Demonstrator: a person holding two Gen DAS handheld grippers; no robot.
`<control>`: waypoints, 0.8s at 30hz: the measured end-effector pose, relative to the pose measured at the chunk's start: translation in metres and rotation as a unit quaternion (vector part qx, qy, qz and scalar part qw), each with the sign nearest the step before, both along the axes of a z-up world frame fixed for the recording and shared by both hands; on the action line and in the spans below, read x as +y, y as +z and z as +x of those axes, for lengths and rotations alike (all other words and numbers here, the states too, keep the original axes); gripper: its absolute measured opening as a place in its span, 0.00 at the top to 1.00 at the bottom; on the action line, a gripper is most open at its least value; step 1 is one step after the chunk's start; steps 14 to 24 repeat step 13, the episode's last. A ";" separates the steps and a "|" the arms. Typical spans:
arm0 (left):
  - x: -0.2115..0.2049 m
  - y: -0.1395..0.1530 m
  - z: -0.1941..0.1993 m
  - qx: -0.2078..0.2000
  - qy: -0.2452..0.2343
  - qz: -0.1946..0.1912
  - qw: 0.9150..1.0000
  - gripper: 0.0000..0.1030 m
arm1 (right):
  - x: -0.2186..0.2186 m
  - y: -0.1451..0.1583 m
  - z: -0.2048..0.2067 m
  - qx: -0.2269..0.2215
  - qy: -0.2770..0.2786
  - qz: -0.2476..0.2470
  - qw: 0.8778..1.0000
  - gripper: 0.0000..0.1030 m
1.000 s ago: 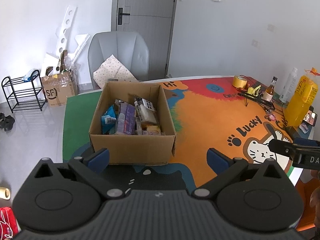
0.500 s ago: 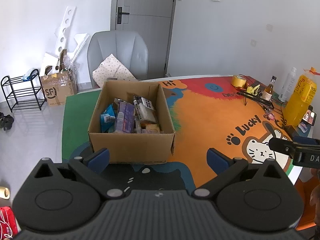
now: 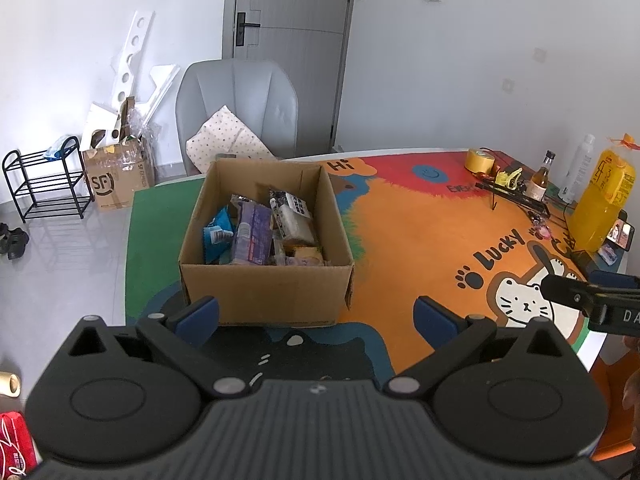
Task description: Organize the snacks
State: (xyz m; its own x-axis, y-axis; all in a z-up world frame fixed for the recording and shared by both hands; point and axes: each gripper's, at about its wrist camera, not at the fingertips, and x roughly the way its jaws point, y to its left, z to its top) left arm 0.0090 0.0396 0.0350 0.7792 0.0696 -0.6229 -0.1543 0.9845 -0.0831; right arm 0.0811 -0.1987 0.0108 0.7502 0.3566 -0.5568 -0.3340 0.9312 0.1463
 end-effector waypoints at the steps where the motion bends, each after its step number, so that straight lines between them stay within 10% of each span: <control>1: 0.001 0.000 0.000 0.000 0.000 0.000 1.000 0.00 | 0.000 0.000 0.000 0.000 0.000 0.000 1.000 0.00; 24: 0.001 -0.002 0.011 0.001 -0.008 0.006 1.000 0.00 | 0.002 -0.003 0.004 -0.001 0.008 0.004 1.000 0.00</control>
